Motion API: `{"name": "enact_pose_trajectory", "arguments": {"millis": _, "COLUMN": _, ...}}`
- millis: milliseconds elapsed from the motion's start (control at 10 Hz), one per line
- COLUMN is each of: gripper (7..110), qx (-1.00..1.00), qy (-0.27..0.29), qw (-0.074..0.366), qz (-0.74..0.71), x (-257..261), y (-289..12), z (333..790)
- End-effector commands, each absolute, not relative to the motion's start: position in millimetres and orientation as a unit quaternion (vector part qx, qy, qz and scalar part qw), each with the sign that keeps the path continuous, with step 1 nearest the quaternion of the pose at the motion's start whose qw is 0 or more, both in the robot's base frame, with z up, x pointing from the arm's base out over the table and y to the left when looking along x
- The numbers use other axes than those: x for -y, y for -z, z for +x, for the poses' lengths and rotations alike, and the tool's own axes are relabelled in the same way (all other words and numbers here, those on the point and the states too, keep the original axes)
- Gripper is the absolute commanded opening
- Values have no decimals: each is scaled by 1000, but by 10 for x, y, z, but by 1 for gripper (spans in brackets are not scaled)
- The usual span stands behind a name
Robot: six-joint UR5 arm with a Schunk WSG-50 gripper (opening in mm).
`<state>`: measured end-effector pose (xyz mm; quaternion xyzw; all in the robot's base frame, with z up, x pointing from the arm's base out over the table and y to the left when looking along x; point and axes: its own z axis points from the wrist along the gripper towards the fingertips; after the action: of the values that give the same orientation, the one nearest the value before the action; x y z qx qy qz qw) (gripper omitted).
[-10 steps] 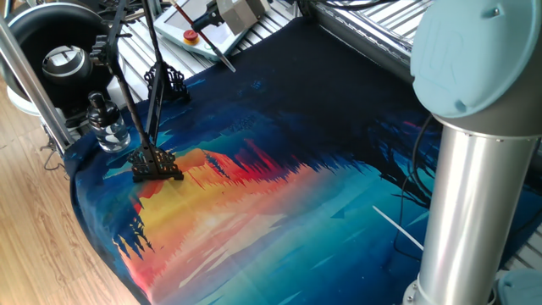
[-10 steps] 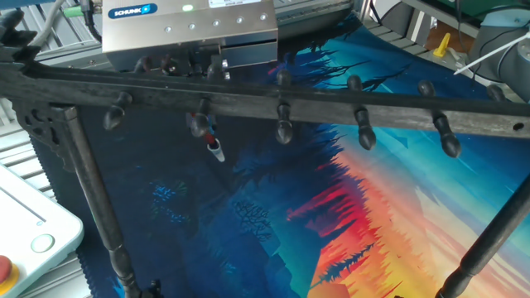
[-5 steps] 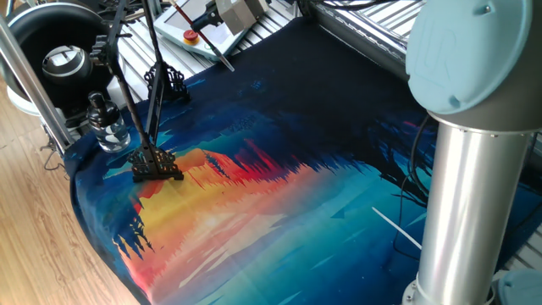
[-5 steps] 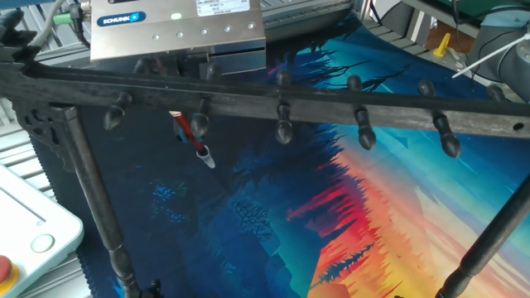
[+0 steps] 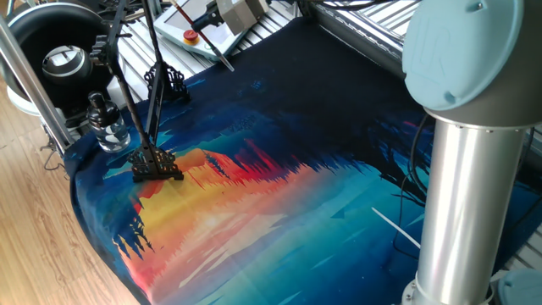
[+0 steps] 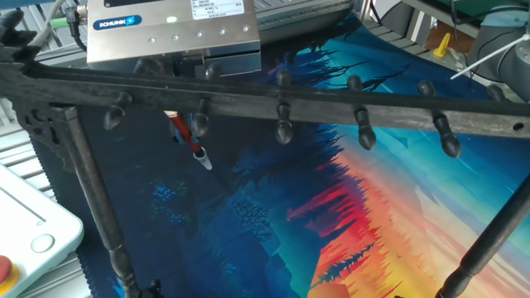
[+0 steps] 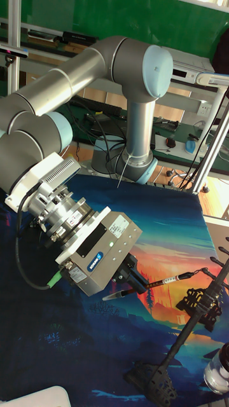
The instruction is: Place the brush on the pen rack
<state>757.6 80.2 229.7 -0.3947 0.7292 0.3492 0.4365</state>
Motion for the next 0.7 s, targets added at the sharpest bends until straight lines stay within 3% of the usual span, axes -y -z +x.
{"name": "enact_pose_trajectory", "arguments": {"millis": 0, "gripper": 7, "qx": -728, "qy": -353, "qw": 439, "qz": -390, "x": -797, "y": -2360, "z": 7566}}
{"name": "enact_pose_trajectory", "arguments": {"millis": 600, "gripper": 7, "qx": -728, "qy": -356, "qw": 439, "qz": -388, "x": -814, "y": -2385, "z": 7599}}
